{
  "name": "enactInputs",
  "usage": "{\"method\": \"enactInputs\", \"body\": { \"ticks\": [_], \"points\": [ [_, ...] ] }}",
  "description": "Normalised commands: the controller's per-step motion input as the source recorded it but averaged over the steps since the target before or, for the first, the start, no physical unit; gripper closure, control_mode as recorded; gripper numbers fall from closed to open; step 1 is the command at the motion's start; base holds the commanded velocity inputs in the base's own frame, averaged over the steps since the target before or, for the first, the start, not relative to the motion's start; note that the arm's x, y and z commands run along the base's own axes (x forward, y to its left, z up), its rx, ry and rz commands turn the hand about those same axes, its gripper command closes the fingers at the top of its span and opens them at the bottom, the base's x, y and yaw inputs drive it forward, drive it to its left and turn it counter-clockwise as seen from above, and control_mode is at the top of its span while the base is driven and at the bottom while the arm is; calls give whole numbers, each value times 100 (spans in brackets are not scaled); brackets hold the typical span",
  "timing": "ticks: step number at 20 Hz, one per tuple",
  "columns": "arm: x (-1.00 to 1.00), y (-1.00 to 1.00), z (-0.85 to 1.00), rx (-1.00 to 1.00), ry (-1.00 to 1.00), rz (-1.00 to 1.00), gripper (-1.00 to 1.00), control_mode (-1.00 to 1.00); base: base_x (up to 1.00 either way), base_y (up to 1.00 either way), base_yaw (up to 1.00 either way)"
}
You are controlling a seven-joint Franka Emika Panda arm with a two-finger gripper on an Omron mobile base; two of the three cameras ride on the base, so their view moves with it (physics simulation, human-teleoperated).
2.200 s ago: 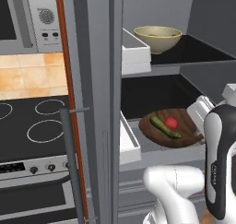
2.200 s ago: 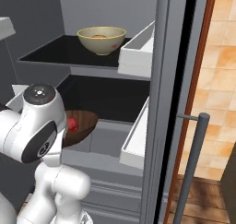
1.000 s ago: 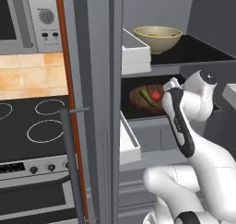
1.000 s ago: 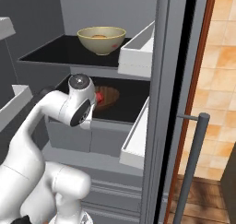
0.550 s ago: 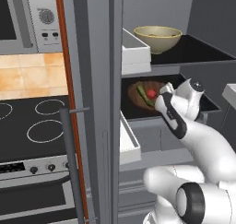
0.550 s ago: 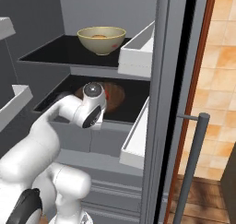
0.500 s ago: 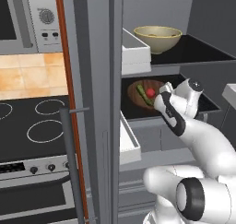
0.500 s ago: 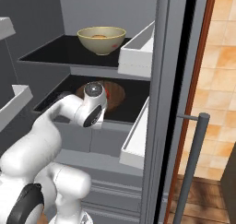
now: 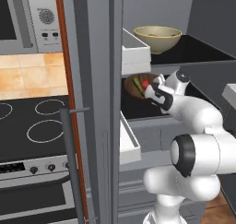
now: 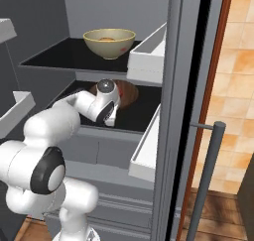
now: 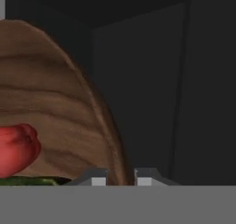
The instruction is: Place the bowl with the bell pepper and squash on the second highest shelf of the fridge. Place the bowl with the chicken drumsticks on the top shelf of the fridge.
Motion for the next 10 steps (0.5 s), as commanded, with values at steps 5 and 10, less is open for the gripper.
{"method": "enactInputs", "body": {
  "ticks": [5,10],
  "points": [
    [-32,0,23,0,-8,-2,-100,-100,0,0,0],
    [-70,0,88,0,-21,-7,-100,-100,0,0,0]
  ]
}}
